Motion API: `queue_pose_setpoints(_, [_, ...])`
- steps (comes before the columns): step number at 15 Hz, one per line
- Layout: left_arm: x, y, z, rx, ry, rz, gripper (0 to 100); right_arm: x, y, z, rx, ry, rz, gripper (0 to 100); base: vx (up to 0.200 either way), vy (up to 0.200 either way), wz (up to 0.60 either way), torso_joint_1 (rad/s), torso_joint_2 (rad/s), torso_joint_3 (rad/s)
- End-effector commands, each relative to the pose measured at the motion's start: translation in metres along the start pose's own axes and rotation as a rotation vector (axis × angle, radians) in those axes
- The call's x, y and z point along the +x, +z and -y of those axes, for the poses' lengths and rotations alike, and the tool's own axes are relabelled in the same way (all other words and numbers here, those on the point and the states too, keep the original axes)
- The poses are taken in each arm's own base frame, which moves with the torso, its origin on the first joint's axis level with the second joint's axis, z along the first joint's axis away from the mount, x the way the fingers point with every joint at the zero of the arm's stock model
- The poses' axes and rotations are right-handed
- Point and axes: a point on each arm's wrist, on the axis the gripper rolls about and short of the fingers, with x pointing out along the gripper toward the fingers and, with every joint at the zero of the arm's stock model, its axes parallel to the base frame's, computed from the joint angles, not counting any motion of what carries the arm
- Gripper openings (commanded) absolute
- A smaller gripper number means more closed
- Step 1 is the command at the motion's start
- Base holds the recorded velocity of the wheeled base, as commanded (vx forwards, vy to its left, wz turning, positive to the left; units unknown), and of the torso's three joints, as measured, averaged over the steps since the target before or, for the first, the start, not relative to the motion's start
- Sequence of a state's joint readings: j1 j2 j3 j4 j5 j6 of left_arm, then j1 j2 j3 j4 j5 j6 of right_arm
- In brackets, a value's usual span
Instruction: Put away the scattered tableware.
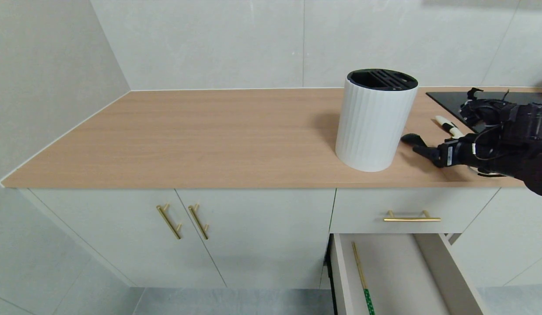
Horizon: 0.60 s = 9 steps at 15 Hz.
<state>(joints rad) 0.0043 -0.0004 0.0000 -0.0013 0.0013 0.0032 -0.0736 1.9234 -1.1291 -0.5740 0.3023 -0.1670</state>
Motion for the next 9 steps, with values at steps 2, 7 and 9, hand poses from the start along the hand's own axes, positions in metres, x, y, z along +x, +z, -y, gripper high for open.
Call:
queue_pose_setpoints(2, [0.0, 0.0, 0.0, 0.0, 0.001, 0.0, 100, 0.0071, -0.0087, 0.0008, 0.008, 0.004, -0.027, 100, 0.0, 0.0, 0.0, 0.0, 0.0, 0.0])
queue_pose_setpoints(7, [0.0, 0.0, 0.0, 0.0, 0.001, 0.0, 100, 0.0079, -0.0091, 0.0054, 0.027, 0.002, -0.078, 100, 0.0, 0.0, 0.0, 0.0, 0.0, 0.0])
queue_pose_setpoints(9, [0.0, 0.0, 0.0, 0.0, 0.001, 0.0, 100, 0.0096, -0.0097, 0.006, 0.027, -0.002, -0.08, 100, 0.0, 0.0, 0.0, 0.0, 0.0, 0.0])
